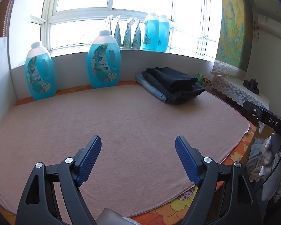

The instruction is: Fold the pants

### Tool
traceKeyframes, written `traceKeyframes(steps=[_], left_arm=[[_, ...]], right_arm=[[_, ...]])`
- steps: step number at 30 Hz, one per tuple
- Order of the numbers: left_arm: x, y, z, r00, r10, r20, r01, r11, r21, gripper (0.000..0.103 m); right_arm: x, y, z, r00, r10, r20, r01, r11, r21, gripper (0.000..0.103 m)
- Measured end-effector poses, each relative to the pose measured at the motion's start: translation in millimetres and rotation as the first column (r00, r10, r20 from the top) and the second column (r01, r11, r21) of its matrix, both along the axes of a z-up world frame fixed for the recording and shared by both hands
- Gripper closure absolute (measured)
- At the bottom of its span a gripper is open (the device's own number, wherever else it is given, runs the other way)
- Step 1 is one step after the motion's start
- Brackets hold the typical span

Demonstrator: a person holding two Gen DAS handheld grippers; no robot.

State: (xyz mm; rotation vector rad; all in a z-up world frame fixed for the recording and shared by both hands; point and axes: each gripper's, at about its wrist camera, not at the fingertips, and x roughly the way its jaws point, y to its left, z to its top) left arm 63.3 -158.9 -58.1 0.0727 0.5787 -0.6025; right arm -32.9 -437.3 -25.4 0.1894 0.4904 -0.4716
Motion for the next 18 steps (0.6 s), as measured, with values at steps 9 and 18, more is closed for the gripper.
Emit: traceKeyframes(steps=[9, 18], left_arm=[[1.4, 0.4, -2.0, 1.000, 0.006, -0.001, -0.006, 1.000, 0.011, 0.022], [0.5, -0.1, -5.0, 1.000, 0.008, 0.013, -0.008, 1.000, 0.012, 0.021]], right_arm=[[0.7, 6.8, -4.4, 1.000, 0.002, -0.008, -0.002, 1.000, 0.008, 0.000], [1.1, 9.1, -6.0, 1.000, 0.001, -0.013, -0.001, 1.000, 0.015, 0.000]])
